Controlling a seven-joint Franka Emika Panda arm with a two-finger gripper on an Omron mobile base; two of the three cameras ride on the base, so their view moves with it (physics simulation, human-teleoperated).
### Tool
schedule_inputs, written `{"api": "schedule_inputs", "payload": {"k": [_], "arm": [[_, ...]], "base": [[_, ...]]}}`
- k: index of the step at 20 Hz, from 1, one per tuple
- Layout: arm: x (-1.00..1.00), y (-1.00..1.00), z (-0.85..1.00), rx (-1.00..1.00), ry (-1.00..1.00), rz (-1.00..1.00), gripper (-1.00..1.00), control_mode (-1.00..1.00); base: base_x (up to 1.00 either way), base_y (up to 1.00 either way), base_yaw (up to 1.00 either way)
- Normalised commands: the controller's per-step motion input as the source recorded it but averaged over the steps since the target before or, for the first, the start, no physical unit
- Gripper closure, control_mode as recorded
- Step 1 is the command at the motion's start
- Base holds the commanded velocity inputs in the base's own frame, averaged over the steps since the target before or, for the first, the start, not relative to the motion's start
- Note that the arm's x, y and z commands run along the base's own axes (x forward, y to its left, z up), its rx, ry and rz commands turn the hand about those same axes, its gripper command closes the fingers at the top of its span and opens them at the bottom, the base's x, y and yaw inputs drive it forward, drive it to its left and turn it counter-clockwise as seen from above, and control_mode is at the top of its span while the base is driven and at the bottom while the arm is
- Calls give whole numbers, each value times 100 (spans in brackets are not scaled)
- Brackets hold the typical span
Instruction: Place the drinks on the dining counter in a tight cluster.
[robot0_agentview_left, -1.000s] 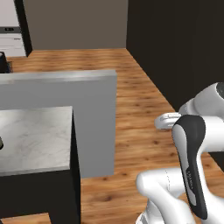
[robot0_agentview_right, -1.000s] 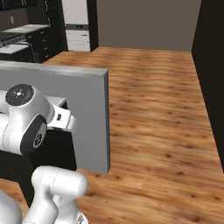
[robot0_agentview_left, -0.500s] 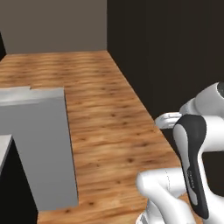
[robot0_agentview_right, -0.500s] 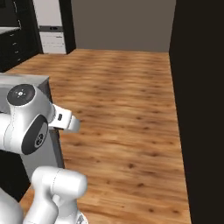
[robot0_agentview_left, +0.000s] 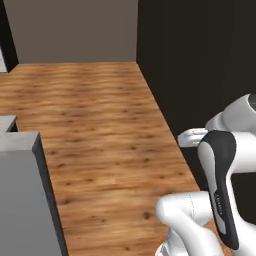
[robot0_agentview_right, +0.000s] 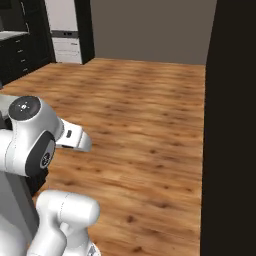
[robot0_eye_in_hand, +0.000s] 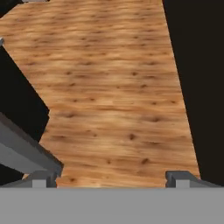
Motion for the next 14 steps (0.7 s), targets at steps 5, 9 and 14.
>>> {"api": "schedule_inputs", "payload": {"k": [5,9,14], "arm": [[0,0,0,0,0,0,-100,100],[0,0,0,0,0,0,-100,100],[0,0,0,0,0,0,-100,100]], "base": [[100,-35,30],[100,-2,64],[100,0,76]]}}
